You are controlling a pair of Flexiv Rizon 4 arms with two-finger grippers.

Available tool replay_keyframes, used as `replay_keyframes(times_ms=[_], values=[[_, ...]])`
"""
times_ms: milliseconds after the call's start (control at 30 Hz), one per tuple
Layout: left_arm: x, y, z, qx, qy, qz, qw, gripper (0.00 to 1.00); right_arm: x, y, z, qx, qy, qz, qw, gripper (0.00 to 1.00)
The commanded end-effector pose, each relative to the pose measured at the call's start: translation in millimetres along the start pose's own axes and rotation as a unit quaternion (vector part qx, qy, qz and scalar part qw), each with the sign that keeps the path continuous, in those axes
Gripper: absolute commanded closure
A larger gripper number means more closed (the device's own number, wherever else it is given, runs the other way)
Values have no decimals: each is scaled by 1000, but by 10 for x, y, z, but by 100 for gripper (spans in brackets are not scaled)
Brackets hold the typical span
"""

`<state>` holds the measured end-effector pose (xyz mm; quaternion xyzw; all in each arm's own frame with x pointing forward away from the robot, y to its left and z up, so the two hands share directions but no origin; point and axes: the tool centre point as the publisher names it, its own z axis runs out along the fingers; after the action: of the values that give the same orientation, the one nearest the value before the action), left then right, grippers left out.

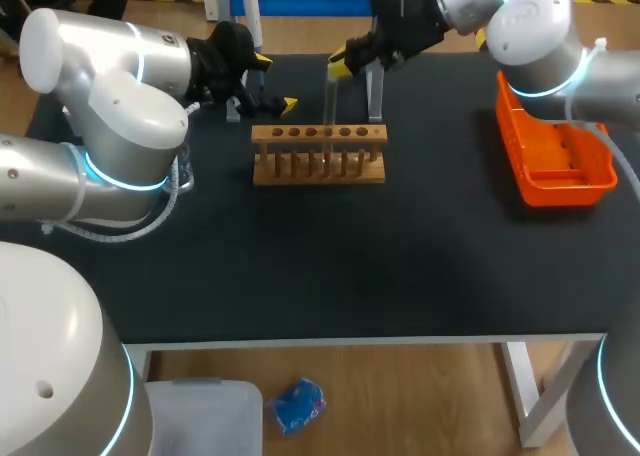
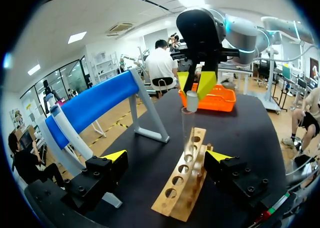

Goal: Invert the test tube, pick up the pipette, mount the tip to pipette, aspirate from beaker and dispense into the tube, eject the tip, return the pipette, and cap with the stopper.

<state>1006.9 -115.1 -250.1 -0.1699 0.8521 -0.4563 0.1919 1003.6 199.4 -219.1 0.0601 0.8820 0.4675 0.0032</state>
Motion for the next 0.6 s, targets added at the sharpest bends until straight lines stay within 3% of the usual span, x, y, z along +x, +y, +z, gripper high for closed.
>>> replay_keyframes(times_ms=[33,600], values=[[-9,2,3,0,2,0,1000,0,-10,-4,-20,-5,-2,-2,1000,100],[-9,2,3,0,2,0,1000,0,-17,33,8,-5,-3,-6,1000,100]])
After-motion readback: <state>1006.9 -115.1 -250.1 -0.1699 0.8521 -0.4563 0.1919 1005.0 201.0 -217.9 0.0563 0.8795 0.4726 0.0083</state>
